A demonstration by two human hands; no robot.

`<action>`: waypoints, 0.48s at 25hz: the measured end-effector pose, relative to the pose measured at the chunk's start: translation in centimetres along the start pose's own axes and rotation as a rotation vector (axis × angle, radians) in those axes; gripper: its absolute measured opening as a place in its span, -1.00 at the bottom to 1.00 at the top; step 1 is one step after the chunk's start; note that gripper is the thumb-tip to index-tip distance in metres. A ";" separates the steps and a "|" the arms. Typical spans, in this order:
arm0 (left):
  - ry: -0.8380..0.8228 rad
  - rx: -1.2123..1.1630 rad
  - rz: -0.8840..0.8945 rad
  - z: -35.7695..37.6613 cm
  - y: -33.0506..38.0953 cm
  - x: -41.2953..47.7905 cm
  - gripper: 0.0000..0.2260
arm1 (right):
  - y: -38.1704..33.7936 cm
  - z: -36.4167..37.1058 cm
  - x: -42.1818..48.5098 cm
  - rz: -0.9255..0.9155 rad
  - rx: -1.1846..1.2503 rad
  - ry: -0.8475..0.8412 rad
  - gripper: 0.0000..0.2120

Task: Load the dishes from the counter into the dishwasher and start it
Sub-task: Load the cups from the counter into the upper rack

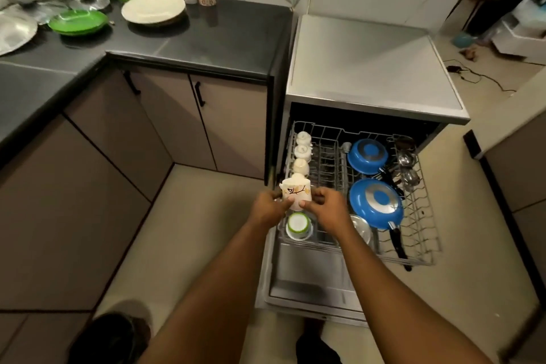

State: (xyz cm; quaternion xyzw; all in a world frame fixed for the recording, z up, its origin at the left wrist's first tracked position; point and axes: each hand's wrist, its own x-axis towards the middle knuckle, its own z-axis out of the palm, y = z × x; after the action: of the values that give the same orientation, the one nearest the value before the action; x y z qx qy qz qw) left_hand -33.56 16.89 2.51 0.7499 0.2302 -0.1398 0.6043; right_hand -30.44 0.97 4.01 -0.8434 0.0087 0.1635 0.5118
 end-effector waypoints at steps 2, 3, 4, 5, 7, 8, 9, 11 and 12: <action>-0.045 0.029 -0.031 3.4 0.9 1.0 -0.66 | 1.8 -3.0 1.7 0.036 0.014 -0.010 -0.72; -0.064 0.035 -0.048 5.1 1.6 1.6 -0.65 | 2.5 -4.6 2.8 0.035 0.005 -0.014 -0.71; -0.077 0.049 -0.061 6.6 2.2 2.2 -0.65 | 3.1 -5.9 3.8 0.035 0.004 -0.014 -0.69; -0.070 0.051 -0.077 7.7 2.8 2.8 -0.66 | 3.5 -6.9 4.7 0.030 -0.009 -0.013 -0.68; -0.008 0.055 -0.083 10.1 3.7 4.1 -0.67 | 4.6 -8.7 6.6 0.026 -0.031 -0.043 -0.67; 0.024 0.067 -0.077 11.1 4.0 4.7 -0.69 | 5.0 -9.3 7.5 0.032 -0.030 -0.059 -0.67; 0.047 0.069 -0.074 11.9 4.3 5.5 -0.70 | 5.3 -10.0 8.2 0.044 -0.018 -0.069 -0.66; 0.064 0.077 -0.070 13.0 4.6 7.1 -0.68 | 5.7 -10.8 9.9 0.071 0.012 -0.081 -0.64; 0.073 0.076 -0.072 13.2 4.7 8.3 -0.67 | 5.9 -11.0 10.8 0.078 0.020 -0.083 -0.64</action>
State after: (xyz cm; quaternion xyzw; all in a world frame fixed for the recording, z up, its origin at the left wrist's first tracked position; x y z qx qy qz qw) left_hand -23.16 4.75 -0.57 0.7683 0.2732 -0.1426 0.5611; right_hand -18.32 -9.71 0.54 -0.8297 0.0219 0.2179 0.5134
